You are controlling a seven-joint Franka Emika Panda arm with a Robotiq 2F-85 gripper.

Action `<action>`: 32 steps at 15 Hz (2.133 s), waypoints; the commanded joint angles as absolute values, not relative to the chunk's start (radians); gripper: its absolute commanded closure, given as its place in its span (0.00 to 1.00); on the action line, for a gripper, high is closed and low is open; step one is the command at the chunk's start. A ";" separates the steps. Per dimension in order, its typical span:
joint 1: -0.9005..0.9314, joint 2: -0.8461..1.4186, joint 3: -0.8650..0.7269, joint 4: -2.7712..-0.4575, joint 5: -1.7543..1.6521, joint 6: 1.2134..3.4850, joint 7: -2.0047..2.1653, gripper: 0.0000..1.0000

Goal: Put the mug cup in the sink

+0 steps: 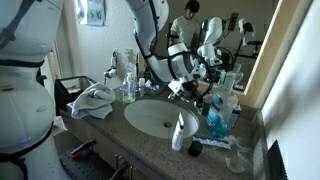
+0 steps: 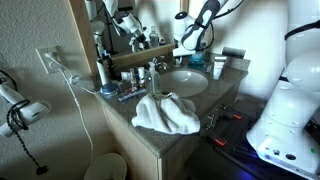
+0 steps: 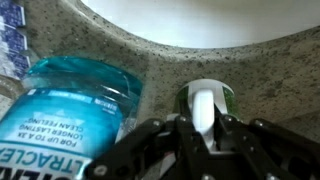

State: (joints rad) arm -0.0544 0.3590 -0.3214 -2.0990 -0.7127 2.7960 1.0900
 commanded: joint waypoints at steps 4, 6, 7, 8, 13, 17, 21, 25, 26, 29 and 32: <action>-0.023 0.374 -0.354 -2.093 -0.704 2.835 1.091 0.98; -0.015 0.360 -0.358 -2.097 -0.703 2.830 1.101 0.98; -0.013 0.349 -0.358 -2.102 -0.699 2.828 1.103 0.98; -0.014 0.340 -0.354 -2.107 -0.689 2.829 1.099 0.98; 0.009 0.275 -0.353 -2.141 -0.687 2.816 1.144 0.98; 0.028 0.194 -0.344 -2.189 -0.682 2.774 1.171 0.98; 0.026 0.081 -0.312 -2.277 -0.671 2.694 1.152 0.98; -0.002 -0.037 -0.244 -2.378 -0.659 2.591 1.136 0.98; -0.010 -0.064 -0.223 -2.406 -0.642 2.567 1.124 0.98; -0.029 -0.131 -0.163 -2.478 -0.595 2.500 1.113 0.98; -0.044 -0.162 -0.116 -2.537 -0.536 2.460 1.105 0.98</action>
